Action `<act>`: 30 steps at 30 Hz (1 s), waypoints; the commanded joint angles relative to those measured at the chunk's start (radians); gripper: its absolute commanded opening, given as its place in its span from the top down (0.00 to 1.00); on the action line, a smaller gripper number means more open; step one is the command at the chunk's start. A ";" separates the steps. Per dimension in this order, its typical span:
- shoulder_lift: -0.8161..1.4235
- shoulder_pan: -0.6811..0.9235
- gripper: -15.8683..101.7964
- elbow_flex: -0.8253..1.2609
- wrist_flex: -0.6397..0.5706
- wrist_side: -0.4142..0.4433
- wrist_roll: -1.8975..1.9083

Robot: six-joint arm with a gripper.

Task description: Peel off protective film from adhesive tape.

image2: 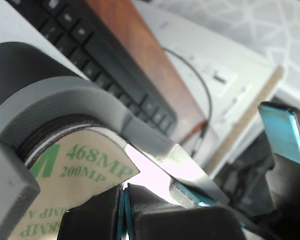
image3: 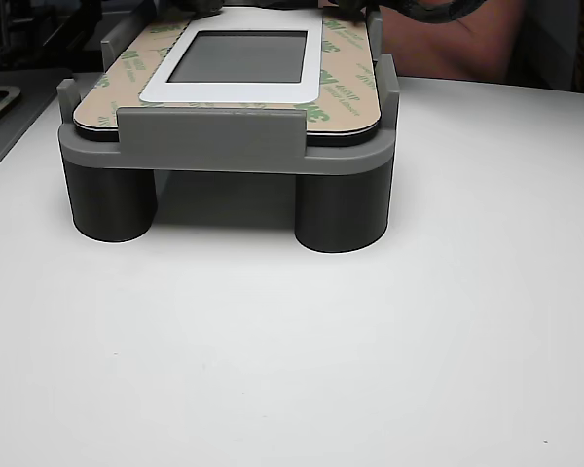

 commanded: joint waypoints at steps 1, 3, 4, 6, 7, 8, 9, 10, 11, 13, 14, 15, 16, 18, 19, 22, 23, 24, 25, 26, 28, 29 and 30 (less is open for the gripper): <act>0.029 -0.015 0.93 -0.020 0.000 0.002 -0.002; 0.031 -0.015 0.93 -0.020 0.000 0.003 -0.002; 0.031 -0.015 0.93 -0.018 -0.002 0.003 -0.002; 0.034 -0.015 0.93 -0.015 -0.003 0.003 -0.002; 0.035 -0.017 0.93 -0.012 -0.005 0.003 -0.002; 0.038 -0.017 0.93 -0.009 -0.005 0.003 -0.002; 0.040 -0.018 0.93 -0.008 -0.005 0.003 -0.002; 0.041 -0.018 0.93 -0.006 -0.005 0.002 -0.003; 0.043 -0.020 0.93 -0.006 -0.005 0.002 -0.003; 0.044 -0.021 0.93 -0.005 -0.005 0.000 -0.005; 0.044 -0.023 0.93 -0.003 -0.005 0.000 -0.005; 0.046 -0.023 0.93 -0.003 -0.005 -0.002 -0.005; 0.046 -0.025 0.92 -0.002 -0.005 -0.002 -0.005; 0.049 -0.026 0.92 0.002 -0.005 -0.003 -0.006; 0.051 -0.028 0.92 0.003 -0.005 -0.005 -0.008; 0.054 -0.031 0.92 0.003 -0.002 -0.006 -0.009; 0.055 -0.031 0.92 0.002 0.002 -0.006 -0.009; 0.057 -0.031 0.92 0.000 0.005 -0.006 -0.009; 0.058 -0.031 0.92 -0.002 0.006 -0.006 -0.009; 0.060 -0.031 0.92 -0.002 0.008 -0.006 -0.009; 0.063 -0.031 0.92 0.003 0.008 -0.005 -0.006; 0.064 -0.029 0.92 0.003 0.009 -0.005 -0.006; 0.064 -0.029 0.92 0.002 0.011 -0.003 -0.006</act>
